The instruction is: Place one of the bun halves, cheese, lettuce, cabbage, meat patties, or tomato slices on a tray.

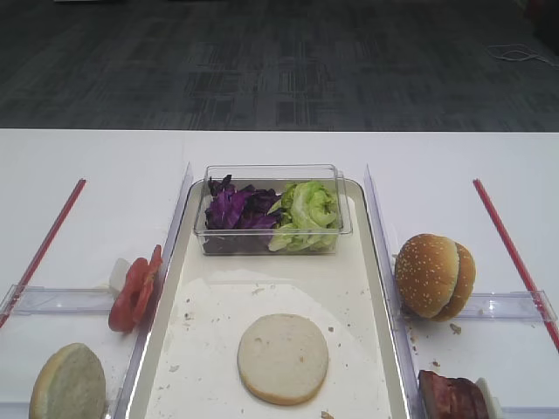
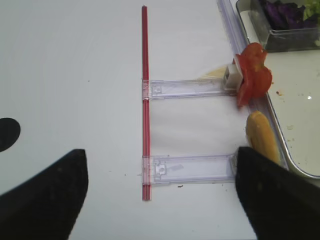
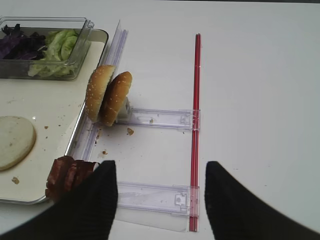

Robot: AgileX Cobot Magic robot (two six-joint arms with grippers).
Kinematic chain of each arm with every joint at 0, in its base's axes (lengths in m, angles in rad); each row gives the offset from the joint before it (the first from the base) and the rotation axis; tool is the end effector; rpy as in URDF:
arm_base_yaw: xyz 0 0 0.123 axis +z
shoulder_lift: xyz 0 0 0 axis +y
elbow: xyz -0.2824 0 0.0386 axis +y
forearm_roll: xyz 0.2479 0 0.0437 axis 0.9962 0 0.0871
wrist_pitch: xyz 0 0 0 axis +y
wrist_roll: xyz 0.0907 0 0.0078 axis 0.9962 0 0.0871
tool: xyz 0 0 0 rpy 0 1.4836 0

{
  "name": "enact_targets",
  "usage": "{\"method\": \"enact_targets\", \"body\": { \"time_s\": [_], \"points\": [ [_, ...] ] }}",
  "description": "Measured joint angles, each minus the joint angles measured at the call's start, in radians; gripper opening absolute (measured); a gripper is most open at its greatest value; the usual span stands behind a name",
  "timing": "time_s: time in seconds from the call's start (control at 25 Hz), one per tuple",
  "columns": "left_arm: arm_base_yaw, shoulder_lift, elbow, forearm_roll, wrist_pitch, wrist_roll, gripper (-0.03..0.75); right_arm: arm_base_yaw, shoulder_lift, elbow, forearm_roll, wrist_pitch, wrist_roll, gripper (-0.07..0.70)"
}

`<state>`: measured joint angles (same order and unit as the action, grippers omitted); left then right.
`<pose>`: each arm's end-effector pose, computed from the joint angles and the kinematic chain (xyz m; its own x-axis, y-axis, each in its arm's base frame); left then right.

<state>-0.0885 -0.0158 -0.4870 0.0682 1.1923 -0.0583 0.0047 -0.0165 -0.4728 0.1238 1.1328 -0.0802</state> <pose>-0.0114 0.0068 0.2634 -0.5646 0.0170 -0.8252 0.0175 0.9998 0.0086 -0.0079 0.0102 0.2644 -0.5226 -0.0298 -0.8521 -0.1142 0.9928 0.0354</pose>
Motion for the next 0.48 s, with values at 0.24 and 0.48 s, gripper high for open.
{"method": "enact_targets", "body": {
  "time_s": [0.24, 0.48],
  "points": [
    [0.017, 0.000, 0.000, 0.000, 0.000, 0.000, 0.562, 0.000, 0.000, 0.000, 0.000, 0.000, 0.000, 0.405],
    [0.017, 0.000, 0.000, 0.000, 0.000, 0.000, 0.559, 0.000, 0.000, 0.000, 0.000, 0.000, 0.000, 0.405]
  ]
}}
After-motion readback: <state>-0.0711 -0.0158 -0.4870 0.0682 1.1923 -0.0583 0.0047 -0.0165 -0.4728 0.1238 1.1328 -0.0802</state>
